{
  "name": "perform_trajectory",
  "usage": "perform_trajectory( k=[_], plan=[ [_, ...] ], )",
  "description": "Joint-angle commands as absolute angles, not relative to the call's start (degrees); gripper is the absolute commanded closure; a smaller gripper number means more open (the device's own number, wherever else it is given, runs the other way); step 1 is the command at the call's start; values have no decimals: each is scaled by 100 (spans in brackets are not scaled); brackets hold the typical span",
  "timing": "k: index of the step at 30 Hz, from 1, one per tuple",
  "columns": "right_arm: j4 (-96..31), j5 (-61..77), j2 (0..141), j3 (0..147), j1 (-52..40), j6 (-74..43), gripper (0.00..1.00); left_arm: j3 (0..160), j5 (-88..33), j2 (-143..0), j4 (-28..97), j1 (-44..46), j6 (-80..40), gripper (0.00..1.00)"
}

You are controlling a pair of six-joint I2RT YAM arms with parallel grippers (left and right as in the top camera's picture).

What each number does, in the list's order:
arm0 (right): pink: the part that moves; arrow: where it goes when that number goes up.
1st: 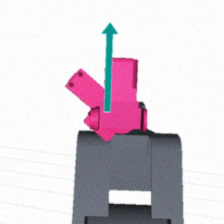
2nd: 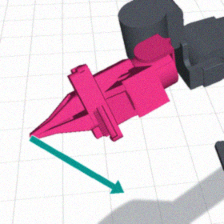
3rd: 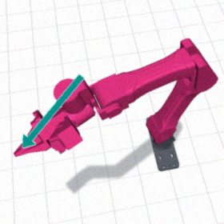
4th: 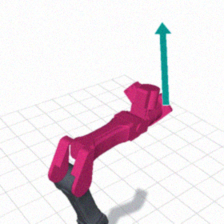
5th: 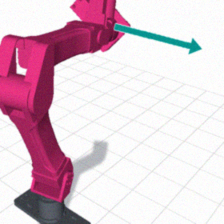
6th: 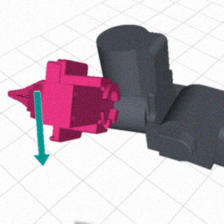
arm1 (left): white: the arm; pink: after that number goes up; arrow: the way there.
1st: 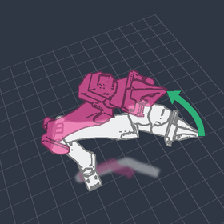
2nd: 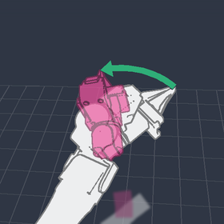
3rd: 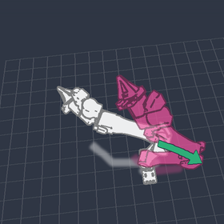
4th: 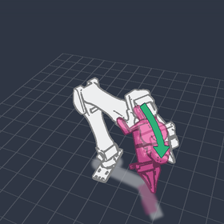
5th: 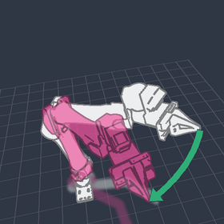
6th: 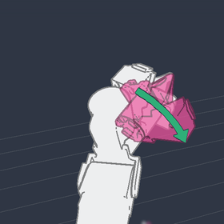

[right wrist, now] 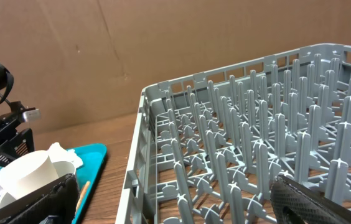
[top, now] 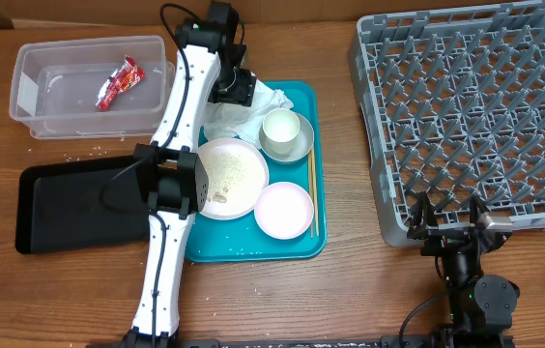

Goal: Sort waste into correct bins and load items into the dishwasher
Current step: 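Reach the left gripper back to the white tissues and grasp them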

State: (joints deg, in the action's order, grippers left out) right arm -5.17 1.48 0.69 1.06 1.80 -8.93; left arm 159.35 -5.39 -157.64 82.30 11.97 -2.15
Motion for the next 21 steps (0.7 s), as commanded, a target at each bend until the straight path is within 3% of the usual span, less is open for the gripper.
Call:
perform_trajectory(
  k=[1, 9, 13, 21],
  plan=[
    [-482, 134, 16, 47, 200, -854, 0, 15948, -749, -15815, 8152, 1203, 84, 34],
    [-482, 134, 16, 47, 200, -851, 0, 15948, -749, -15815, 8082, 1197, 137, 65],
    [-482, 134, 16, 47, 200, -851, 0, 15952, -753, -15782, 8084, 1197, 73, 93],
    [-482, 134, 16, 47, 200, -854, 0, 16317, -1142, -15251, 8425, 1098, -626, 96]
  ],
)
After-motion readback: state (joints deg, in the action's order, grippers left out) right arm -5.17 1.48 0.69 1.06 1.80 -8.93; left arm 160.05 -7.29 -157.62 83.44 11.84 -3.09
